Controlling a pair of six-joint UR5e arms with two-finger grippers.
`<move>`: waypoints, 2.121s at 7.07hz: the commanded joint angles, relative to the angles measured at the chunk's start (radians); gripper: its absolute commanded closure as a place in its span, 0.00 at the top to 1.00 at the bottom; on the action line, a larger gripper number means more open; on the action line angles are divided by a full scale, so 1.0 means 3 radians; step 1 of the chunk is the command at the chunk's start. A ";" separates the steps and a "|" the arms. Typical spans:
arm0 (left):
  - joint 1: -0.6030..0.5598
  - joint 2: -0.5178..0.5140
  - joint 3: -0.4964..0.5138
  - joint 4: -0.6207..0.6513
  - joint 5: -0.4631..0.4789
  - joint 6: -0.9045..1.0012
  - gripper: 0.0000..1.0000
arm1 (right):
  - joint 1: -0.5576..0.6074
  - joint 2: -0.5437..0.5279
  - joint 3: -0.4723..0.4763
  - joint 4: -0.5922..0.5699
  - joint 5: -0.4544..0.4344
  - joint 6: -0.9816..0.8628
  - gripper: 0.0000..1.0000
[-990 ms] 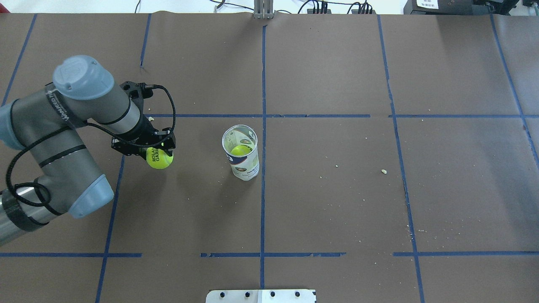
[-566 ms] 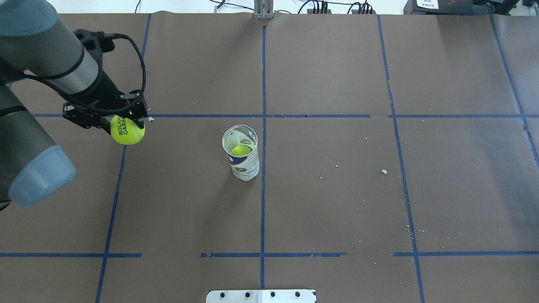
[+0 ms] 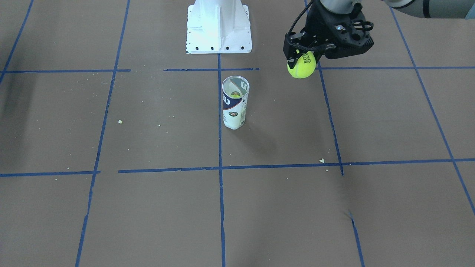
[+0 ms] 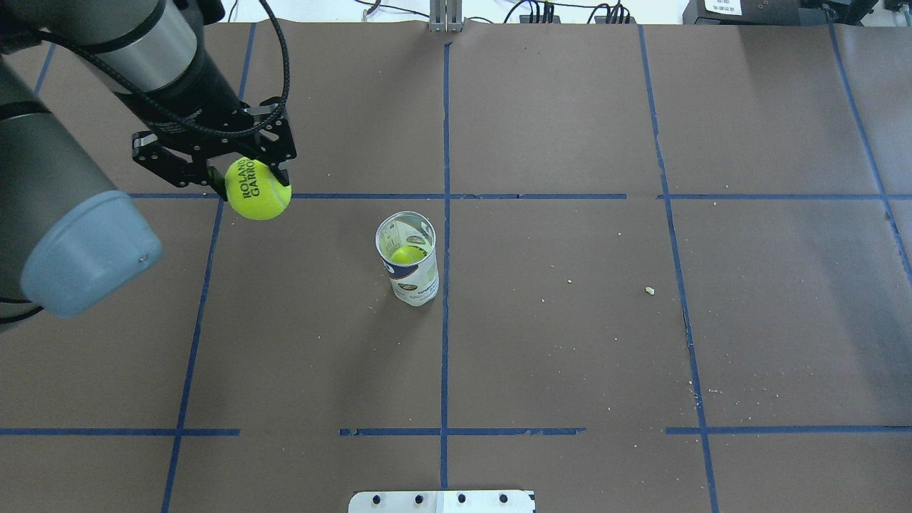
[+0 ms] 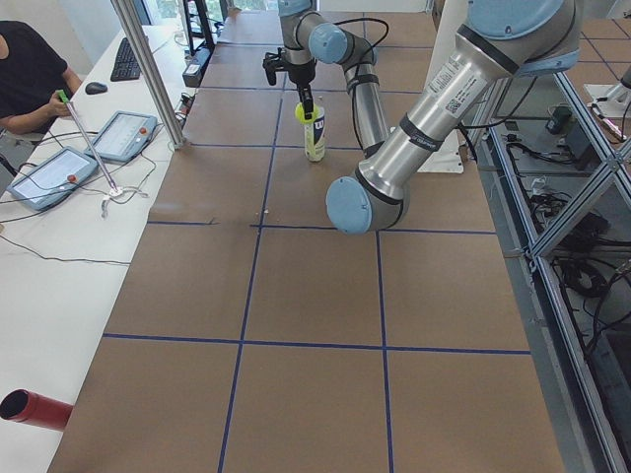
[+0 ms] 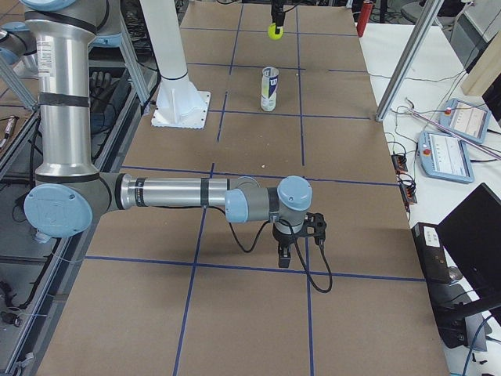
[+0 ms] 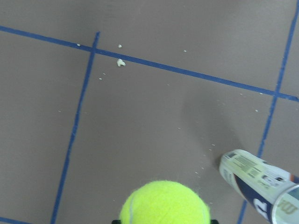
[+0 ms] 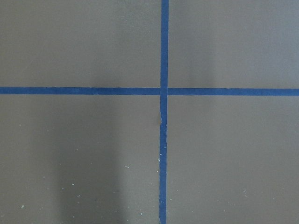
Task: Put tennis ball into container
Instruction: 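Lift the ball with the left gripper and carry it over the clear can, then lower the ball into the can's opening and open the left gripper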
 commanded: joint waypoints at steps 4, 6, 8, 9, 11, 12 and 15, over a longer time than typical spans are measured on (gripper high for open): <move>0.0422 -0.0304 0.0560 -0.0816 -0.0013 -0.0658 0.00 | 0.0001 0.0000 0.0000 0.0000 0.0000 0.0000 1.00; 0.0458 -0.0309 0.0682 -0.1020 -0.0013 -0.0684 0.00 | 0.0001 0.0000 0.0000 0.0000 0.0000 0.0000 1.00; 0.0488 -0.0289 0.0739 -0.1113 -0.0013 -0.0684 0.00 | 0.0001 0.0000 0.0000 0.0000 0.0000 0.0000 1.00; 0.0489 -0.0274 0.0724 -0.1103 -0.0023 -0.0689 0.04 | 0.0001 0.0000 0.0000 0.0000 0.0000 0.0000 1.00; 0.0494 -0.0233 0.0668 -0.1103 -0.0028 -0.0815 1.00 | 0.0001 0.0000 0.0000 0.0000 0.0000 0.0000 1.00; 0.0489 -0.0228 0.0612 -0.1093 -0.0028 -0.0822 1.00 | 0.0001 0.0000 0.0000 0.0000 0.0000 0.0000 1.00; 0.0438 -0.0055 0.0322 -0.1067 -0.0023 -0.0822 1.00 | 0.0001 0.0000 0.0000 0.0000 0.0000 0.0000 1.00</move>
